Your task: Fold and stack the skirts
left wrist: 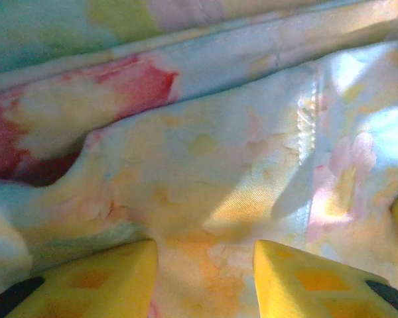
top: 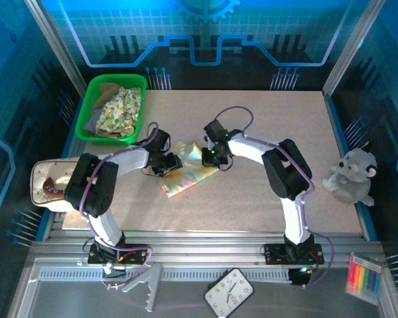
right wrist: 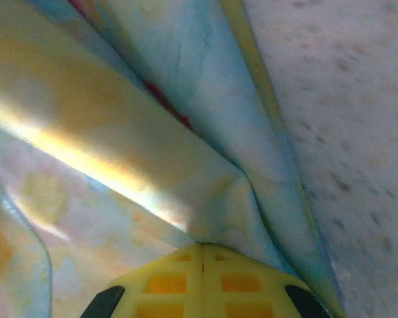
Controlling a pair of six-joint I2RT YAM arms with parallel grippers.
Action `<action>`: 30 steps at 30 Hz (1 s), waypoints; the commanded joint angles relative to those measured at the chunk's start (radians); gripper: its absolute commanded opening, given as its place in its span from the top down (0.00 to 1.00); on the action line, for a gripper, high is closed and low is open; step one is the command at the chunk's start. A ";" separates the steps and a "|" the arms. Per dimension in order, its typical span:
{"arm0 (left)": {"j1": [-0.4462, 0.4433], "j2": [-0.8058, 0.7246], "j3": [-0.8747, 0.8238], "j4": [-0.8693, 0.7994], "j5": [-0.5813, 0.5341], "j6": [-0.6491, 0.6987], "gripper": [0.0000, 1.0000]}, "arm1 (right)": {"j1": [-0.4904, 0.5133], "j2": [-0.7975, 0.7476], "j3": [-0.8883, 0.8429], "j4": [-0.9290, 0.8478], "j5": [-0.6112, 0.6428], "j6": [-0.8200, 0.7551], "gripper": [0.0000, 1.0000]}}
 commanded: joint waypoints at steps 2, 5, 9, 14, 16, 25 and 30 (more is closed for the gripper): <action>-0.004 0.060 0.078 -0.084 -0.050 0.146 0.54 | 0.034 -0.139 -0.144 0.032 0.031 0.172 1.00; -0.002 0.034 0.159 -0.161 -0.057 0.164 0.49 | 0.044 -0.228 -0.156 0.048 0.100 0.191 0.97; -0.003 -0.082 0.139 -0.147 0.012 0.051 0.39 | 0.051 -0.238 -0.105 0.084 0.105 0.114 0.94; -0.004 -0.212 -0.003 0.001 0.095 -0.224 0.30 | 0.052 -0.084 0.052 0.062 -0.009 0.044 0.87; -0.004 -0.247 -0.083 0.083 0.078 -0.325 0.27 | 0.049 -0.029 0.100 0.074 -0.021 0.046 0.85; 0.011 -0.193 -0.248 0.120 -0.130 -0.451 0.17 | 0.029 0.140 0.210 0.069 0.012 0.079 0.77; 0.009 -0.234 -0.221 0.106 -0.103 -0.420 0.04 | 0.037 0.116 0.229 0.071 -0.032 -0.014 0.66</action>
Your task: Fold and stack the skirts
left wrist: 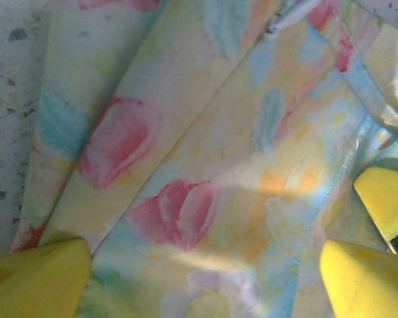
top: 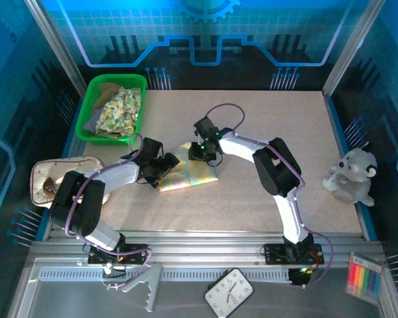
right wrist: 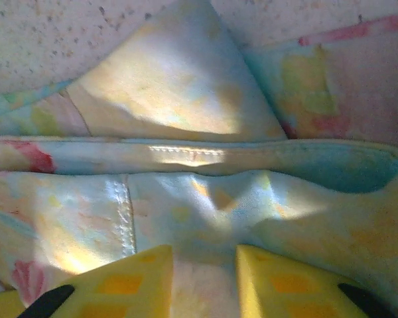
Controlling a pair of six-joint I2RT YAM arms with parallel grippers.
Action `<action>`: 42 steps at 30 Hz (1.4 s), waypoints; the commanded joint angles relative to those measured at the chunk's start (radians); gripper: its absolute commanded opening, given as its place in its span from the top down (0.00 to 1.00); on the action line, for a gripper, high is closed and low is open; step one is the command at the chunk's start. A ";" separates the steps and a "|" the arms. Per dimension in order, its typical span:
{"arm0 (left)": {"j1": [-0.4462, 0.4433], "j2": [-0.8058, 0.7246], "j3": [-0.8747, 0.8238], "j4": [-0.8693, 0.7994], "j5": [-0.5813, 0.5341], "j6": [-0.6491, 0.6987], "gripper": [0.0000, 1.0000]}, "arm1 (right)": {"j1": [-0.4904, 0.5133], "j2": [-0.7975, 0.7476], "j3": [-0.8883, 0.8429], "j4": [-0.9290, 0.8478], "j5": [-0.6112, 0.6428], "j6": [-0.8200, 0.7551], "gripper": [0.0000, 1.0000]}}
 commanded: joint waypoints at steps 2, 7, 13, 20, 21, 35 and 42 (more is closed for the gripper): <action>0.009 -0.043 0.023 -0.049 -0.028 -0.002 0.01 | 0.011 -0.030 0.054 -0.008 -0.039 -0.106 0.63; 0.060 -0.151 0.020 -0.100 -0.059 -0.058 0.01 | 0.083 0.037 0.207 -0.192 0.076 -0.207 0.53; 0.171 -0.333 -0.038 -0.210 -0.173 -0.087 0.01 | 0.160 0.126 0.364 -0.402 0.222 -0.232 0.24; 0.310 -0.516 -0.076 -0.338 -0.274 -0.055 0.01 | 0.221 0.279 0.589 -0.739 0.271 -0.310 0.00; 0.332 -0.532 -0.071 -0.358 -0.281 -0.037 0.01 | 0.231 0.315 0.630 -0.791 0.278 -0.329 0.00; 0.460 -0.552 -0.044 -0.359 -0.228 0.062 0.01 | 0.030 0.305 0.515 -0.916 0.331 -0.433 0.00; 0.461 -0.503 -0.040 -0.327 -0.192 0.056 0.01 | -0.273 0.259 0.426 -0.918 0.391 -0.559 0.00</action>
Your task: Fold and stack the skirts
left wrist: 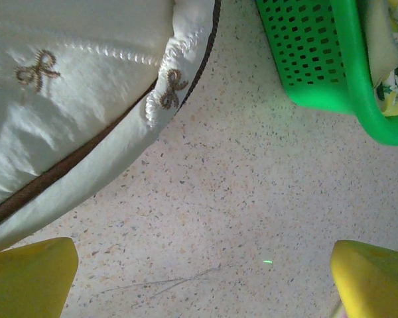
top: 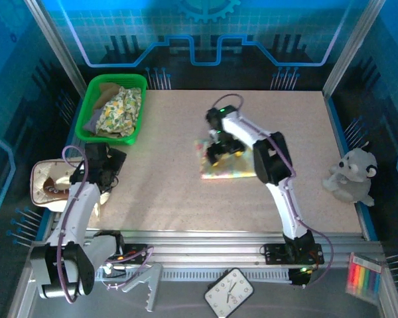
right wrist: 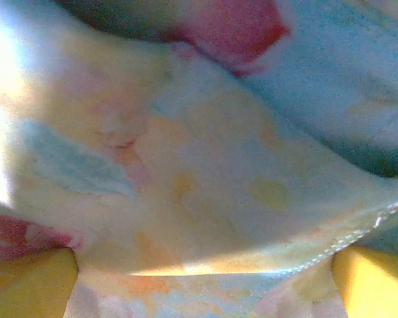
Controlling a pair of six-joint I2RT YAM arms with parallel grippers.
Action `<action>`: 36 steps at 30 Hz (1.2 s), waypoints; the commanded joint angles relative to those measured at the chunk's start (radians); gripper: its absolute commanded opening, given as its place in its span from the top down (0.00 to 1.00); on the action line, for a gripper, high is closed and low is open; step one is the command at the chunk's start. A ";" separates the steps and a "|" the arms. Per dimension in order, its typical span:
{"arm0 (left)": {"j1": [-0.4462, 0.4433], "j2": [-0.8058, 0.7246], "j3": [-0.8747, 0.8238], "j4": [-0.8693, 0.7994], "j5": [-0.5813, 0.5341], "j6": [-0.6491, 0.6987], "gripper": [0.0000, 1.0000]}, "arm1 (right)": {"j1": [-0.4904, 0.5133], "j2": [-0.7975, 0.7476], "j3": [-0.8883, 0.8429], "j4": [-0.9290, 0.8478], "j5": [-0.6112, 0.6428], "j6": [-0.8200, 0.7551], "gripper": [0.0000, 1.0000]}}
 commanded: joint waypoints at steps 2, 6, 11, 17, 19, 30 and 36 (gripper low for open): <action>0.011 0.018 0.033 0.013 0.025 0.028 0.01 | -0.181 0.040 -0.021 -0.068 0.125 -0.106 0.00; 0.010 0.017 0.048 -0.006 0.006 0.034 0.01 | -0.321 0.077 0.035 -0.059 0.143 -0.182 0.00; 0.012 0.017 0.070 -0.045 -0.028 0.061 0.01 | -0.455 0.147 0.171 -0.022 0.149 -0.333 0.00; 0.020 0.022 0.096 -0.100 -0.062 0.098 0.01 | -0.534 0.250 0.360 0.009 0.137 -0.541 0.00; 0.021 0.021 0.106 -0.123 -0.072 0.109 0.01 | -0.558 0.279 0.404 0.011 0.145 -0.589 0.00; 0.029 0.046 0.140 -0.110 -0.068 0.145 0.01 | -0.639 0.175 0.283 0.049 0.152 -0.726 0.00; 0.029 0.144 0.298 -0.131 -0.008 0.293 0.01 | -0.617 0.084 0.377 0.018 0.105 -0.674 0.00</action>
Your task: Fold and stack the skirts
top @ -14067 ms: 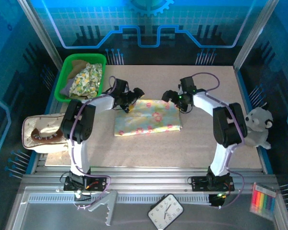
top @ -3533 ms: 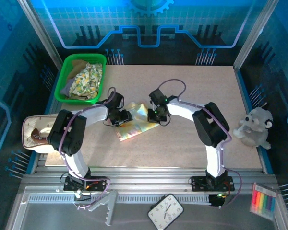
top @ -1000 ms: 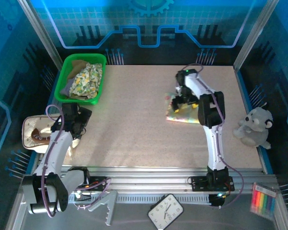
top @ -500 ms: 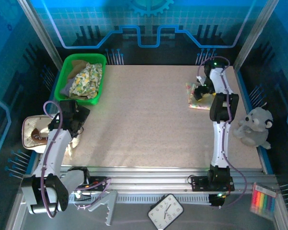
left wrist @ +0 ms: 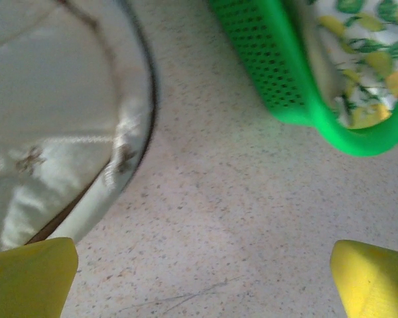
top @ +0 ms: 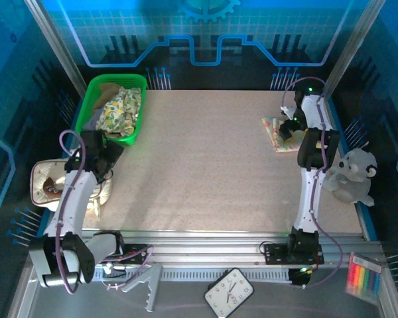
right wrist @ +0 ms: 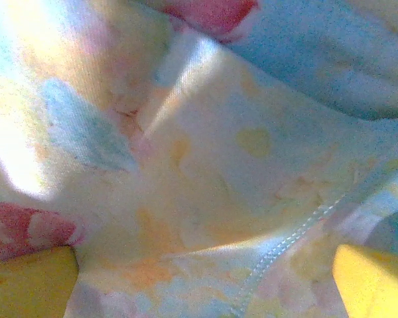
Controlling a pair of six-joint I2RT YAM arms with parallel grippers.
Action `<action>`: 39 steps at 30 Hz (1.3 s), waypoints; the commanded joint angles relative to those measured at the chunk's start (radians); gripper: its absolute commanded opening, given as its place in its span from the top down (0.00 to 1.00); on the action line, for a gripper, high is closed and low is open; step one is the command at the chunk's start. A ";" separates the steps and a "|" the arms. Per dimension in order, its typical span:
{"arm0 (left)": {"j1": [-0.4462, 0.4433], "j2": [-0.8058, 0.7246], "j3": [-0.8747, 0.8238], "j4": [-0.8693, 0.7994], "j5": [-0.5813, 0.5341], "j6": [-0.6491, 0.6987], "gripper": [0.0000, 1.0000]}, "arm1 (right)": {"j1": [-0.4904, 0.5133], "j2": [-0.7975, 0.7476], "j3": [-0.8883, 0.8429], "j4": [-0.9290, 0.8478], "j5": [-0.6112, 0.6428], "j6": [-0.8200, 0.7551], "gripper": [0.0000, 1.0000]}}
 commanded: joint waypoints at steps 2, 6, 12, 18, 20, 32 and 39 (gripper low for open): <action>0.010 0.087 0.172 -0.047 0.029 0.160 0.01 | 0.020 -0.128 0.057 -0.006 -0.009 0.039 0.00; 0.009 0.233 0.345 -0.094 0.028 0.275 0.01 | 0.061 -0.321 -0.049 0.079 -0.011 0.153 0.00; 0.009 0.537 0.615 -0.159 0.008 0.446 0.01 | 0.128 -0.669 -0.417 0.307 -0.144 0.463 0.00; -0.004 0.804 0.890 -0.255 0.015 0.580 0.09 | 0.155 -0.962 -0.864 0.691 -0.468 0.807 0.00; -0.018 0.872 0.961 -0.290 -0.001 0.625 0.15 | 0.157 -0.985 -0.914 0.707 -0.498 0.849 0.00; -0.054 1.080 1.161 -0.404 -0.149 0.677 0.58 | 0.162 -0.996 -0.946 0.638 -0.507 0.847 0.00; -0.053 0.979 1.150 -0.359 -0.100 0.655 0.91 | 0.169 -0.982 -0.933 0.654 -0.525 0.877 0.00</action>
